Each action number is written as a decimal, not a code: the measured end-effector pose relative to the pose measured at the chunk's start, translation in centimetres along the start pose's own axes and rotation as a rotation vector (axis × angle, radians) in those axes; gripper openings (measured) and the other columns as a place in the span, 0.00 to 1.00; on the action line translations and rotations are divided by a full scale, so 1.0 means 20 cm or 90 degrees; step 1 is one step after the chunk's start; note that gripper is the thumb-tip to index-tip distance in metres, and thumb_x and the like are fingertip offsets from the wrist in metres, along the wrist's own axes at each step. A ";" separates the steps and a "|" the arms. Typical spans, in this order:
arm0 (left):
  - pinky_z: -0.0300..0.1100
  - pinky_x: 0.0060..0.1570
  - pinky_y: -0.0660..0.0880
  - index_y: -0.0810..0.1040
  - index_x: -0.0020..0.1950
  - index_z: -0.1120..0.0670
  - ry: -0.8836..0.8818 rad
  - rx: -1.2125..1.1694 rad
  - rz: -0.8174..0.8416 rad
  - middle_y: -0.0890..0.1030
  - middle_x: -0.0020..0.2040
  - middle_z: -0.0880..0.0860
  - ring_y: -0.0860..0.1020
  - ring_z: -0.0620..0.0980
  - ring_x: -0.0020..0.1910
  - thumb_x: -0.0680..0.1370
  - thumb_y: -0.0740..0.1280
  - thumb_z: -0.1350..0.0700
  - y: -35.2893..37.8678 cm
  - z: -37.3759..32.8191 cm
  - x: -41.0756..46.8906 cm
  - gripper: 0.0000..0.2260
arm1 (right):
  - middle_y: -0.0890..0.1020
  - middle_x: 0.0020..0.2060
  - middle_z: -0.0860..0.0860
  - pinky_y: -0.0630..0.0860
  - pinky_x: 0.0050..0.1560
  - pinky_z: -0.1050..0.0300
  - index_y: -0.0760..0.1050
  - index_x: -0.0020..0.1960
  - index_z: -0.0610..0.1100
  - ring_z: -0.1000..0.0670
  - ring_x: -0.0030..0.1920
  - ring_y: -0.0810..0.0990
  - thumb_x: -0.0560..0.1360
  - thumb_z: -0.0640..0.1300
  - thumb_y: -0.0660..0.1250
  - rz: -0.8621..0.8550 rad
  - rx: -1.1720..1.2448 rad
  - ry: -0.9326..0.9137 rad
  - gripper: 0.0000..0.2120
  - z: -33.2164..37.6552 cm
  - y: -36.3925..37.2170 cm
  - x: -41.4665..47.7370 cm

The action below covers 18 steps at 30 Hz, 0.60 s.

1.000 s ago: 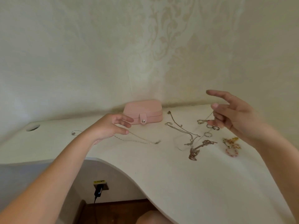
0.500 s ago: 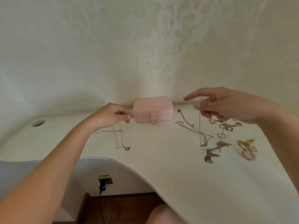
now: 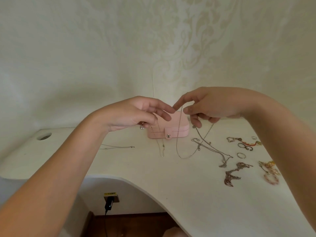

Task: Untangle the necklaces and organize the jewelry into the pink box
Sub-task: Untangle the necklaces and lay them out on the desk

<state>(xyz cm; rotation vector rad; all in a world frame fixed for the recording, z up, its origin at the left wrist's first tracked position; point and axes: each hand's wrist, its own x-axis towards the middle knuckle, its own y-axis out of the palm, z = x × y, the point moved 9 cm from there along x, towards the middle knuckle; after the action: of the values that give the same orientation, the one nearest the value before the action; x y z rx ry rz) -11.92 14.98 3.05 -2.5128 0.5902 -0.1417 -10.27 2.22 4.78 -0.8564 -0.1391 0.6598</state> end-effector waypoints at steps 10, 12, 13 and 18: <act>0.37 0.37 0.68 0.76 0.58 0.51 -0.191 0.141 -0.001 0.79 0.53 0.51 0.72 0.45 0.39 0.76 0.59 0.72 -0.03 0.57 -0.01 0.20 | 0.78 0.30 0.49 0.63 0.23 0.65 0.68 0.66 0.55 0.52 0.29 0.65 0.80 0.40 0.59 -0.002 0.005 -0.010 0.17 -0.02 0.09 0.00; 0.36 0.36 0.68 0.76 0.58 0.51 -0.248 0.166 -0.020 0.80 0.52 0.49 0.73 0.46 0.39 0.76 0.59 0.72 -0.07 0.73 -0.06 0.19 | 0.78 0.30 0.49 0.64 0.23 0.64 0.69 0.65 0.55 0.51 0.29 0.65 0.79 0.41 0.59 0.001 0.000 -0.011 0.17 -0.02 0.10 0.00; 0.36 0.36 0.68 0.77 0.58 0.51 -0.266 0.172 -0.033 0.80 0.52 0.49 0.73 0.46 0.39 0.75 0.59 0.71 -0.09 0.78 -0.09 0.19 | 0.78 0.30 0.49 0.64 0.24 0.64 0.69 0.65 0.56 0.51 0.29 0.65 0.79 0.41 0.60 0.002 -0.002 -0.013 0.17 -0.02 0.09 0.00; 0.32 0.38 0.71 0.77 0.58 0.53 -0.311 0.189 -0.098 0.81 0.49 0.49 0.75 0.42 0.40 0.74 0.61 0.72 -0.20 0.92 -0.20 0.18 | 0.77 0.28 0.50 0.62 0.24 0.63 0.75 0.59 0.52 0.51 0.28 0.63 0.79 0.40 0.60 -0.001 0.024 -0.033 0.12 0.01 0.11 0.03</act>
<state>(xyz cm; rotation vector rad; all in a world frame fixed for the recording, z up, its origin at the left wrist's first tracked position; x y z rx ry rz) -9.87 28.72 -10.26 -2.1859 0.1617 0.3002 -10.99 3.71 3.23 -0.8035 -0.1733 0.6822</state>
